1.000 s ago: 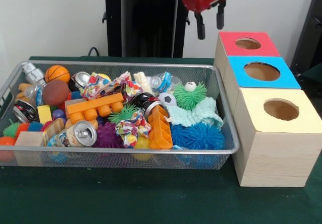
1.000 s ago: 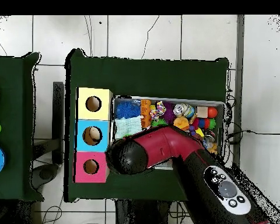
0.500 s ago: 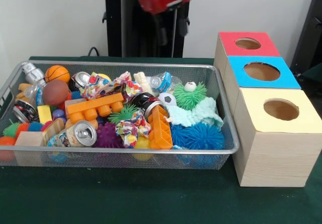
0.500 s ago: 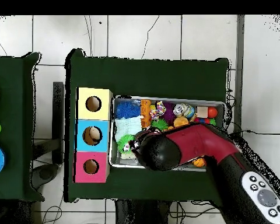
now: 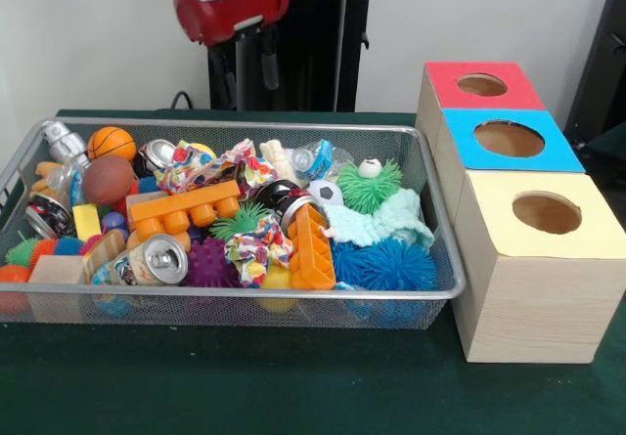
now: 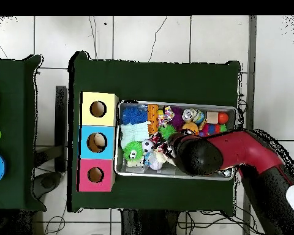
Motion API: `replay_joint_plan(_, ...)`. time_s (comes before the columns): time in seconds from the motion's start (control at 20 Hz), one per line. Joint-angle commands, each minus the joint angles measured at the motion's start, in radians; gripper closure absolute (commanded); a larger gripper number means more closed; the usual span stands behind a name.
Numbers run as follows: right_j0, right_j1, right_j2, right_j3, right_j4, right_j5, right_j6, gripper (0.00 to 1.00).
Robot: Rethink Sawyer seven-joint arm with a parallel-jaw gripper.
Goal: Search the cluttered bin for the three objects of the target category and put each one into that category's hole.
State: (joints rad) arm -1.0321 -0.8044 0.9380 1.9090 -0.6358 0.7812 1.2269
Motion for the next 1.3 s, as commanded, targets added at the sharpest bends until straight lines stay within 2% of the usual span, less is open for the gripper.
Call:
replay_joint_plan(0.05,0.017,0.066,0.065,-0.101,-0.051,0.086,-0.324,0.0)
replay_joint_plan(0.3,0.092,0.06,0.04,-0.16,-0.011,0.086,-0.225,0.0)
replay_joint_plan(0.5,0.104,0.076,0.023,-0.201,-0.004,0.104,-0.23,0.0)
replay_joint_plan(0.65,0.098,0.099,0.007,-0.224,-0.022,0.14,-0.298,0.0)
replay_joint_plan(0.9,0.069,0.09,-0.024,-0.227,-0.113,0.247,-0.499,0.0)
replay_joint_plan(1.0,0.061,0.082,-0.043,-0.232,-0.153,0.285,-0.552,0.0)
replay_joint_plan(1.3,0.037,0.087,-0.068,-0.261,-0.234,0.327,-0.614,0.0)
